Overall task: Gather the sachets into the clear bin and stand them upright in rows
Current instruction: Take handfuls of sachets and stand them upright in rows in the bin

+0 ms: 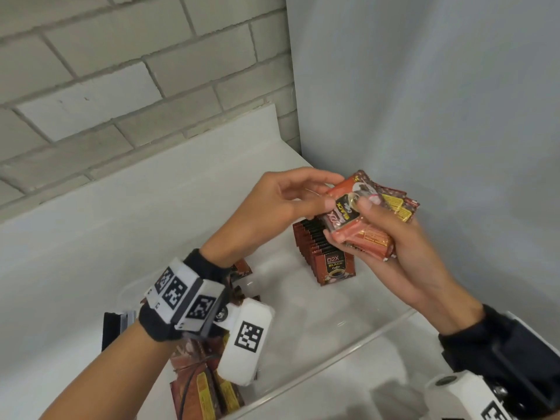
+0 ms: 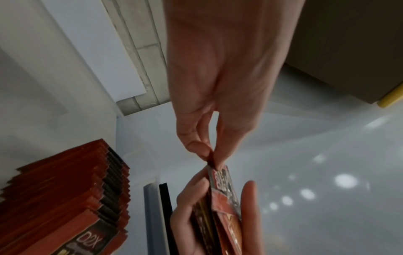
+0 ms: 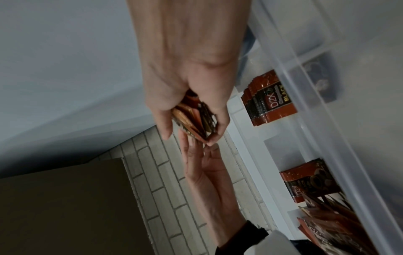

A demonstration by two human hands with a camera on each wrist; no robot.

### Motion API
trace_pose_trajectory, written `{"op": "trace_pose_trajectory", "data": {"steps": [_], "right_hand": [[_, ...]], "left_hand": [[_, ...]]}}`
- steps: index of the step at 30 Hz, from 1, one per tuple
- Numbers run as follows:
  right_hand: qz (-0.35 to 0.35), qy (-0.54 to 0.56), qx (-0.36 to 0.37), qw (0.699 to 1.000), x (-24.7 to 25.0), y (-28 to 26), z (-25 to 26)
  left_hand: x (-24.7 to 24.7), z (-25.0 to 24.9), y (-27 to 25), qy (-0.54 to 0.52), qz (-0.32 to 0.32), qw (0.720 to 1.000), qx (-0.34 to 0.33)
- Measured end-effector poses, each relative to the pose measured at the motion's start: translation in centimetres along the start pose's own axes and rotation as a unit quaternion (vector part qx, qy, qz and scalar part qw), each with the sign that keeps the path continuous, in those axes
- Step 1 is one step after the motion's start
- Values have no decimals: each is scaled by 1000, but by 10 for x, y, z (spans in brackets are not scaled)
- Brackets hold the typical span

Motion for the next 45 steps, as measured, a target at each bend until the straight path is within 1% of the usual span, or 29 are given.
{"op": "trace_pose_trajectory", "data": {"steps": [5,7,10,12,14,17,20,24,27,30,33,36,38,41,43,45], "right_hand": [[17,-2,-24,1000,2,0,-7],[18,2,-34,999,1,0,-9],[4,-21,-46,999,2,0,-10],[-4,-28,-44,999,3,0,-10],[-14,-24,-38,999,5,0,-9],[-24,-24,-32,999,7,0,-7],[-24,-24,-28,999,7,0,-6],[-20,-7,-10,1000,3,0,-3],[-51,22,34,998,9,-1,5],[-121,22,74,990,25,-4,12],[-169,11,107,980,36,-8,17],[-192,22,130,973,42,-11,19],[-191,19,131,973,42,-11,19],[-185,5,126,975,40,-11,19],[-184,2,124,975,39,-11,19],[-182,5,122,976,38,-11,19]], "left_hand": [[13,-7,-3,56,-4,998,2],[11,-11,-2,82,17,996,3],[4,-15,-2,96,53,994,7],[2,-16,-1,103,64,993,13],[3,-15,-1,89,63,994,16],[5,-11,-4,33,81,996,27],[4,-10,-6,38,105,994,17],[7,-10,-9,38,105,994,23],[11,-15,-9,45,102,994,8],[11,-16,-9,82,123,989,0],[1,-10,-9,143,173,974,1],[-16,0,-9,213,223,951,3],[-29,8,-7,269,248,931,-2],[-46,19,-2,355,277,893,-11],[-53,28,2,393,291,872,-3],[-58,37,6,418,300,857,0]]}}
Point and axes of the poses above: each hand's wrist, its own y-axis towards the middle knuckle, its own x-axis out of the back of the hand, z = x × y, the point moved 9 cm from there along y, towards the middle knuckle, and after that the axes turned 9 degrees about z, right-handed, at the moved point
